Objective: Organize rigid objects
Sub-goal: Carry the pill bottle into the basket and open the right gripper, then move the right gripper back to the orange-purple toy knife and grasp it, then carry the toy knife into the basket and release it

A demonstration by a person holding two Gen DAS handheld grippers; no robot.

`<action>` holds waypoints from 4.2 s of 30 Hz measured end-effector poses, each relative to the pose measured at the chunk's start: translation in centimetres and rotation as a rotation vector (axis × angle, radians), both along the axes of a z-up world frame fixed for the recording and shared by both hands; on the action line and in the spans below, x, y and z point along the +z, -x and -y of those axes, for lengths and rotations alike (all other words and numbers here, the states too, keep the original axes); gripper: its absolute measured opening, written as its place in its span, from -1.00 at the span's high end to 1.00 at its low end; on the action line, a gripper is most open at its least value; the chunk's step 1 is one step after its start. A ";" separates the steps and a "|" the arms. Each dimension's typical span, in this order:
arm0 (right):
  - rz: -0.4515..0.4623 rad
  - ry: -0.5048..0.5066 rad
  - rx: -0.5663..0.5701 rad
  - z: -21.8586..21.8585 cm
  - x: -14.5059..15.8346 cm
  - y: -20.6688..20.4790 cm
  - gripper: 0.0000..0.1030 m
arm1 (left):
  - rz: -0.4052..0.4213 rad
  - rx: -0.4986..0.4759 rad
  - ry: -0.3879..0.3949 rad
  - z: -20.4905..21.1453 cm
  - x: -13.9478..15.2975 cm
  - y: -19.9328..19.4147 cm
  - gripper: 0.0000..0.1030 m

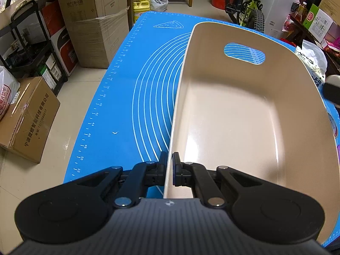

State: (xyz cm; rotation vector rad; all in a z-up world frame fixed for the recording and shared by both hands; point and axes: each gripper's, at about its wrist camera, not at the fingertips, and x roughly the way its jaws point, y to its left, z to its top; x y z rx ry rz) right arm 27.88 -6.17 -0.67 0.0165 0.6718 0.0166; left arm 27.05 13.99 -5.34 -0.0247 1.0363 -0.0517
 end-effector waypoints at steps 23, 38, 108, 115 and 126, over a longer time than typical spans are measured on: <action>-0.362 0.168 0.232 -9.5 -6.6 -4.3 -0.24 | 0.002 -0.009 -0.008 0.1 -0.1 0.0 0.90; -0.389 0.132 0.257 -9.1 -6.0 -3.6 -0.48 | -0.004 -0.009 -0.014 0.2 0.0 0.0 0.89; -0.377 -0.055 -0.268 21.7 -11.8 2.0 0.06 | -0.009 -0.005 -0.008 0.1 -0.1 0.0 0.88; -0.341 -0.036 -0.326 21.8 -10.4 2.6 0.06 | -0.009 -0.005 -0.008 0.1 -0.1 0.0 0.88; -0.158 0.051 -0.273 19.2 -4.2 3.6 0.06 | -0.012 -0.005 -0.002 0.0 -0.2 0.0 0.88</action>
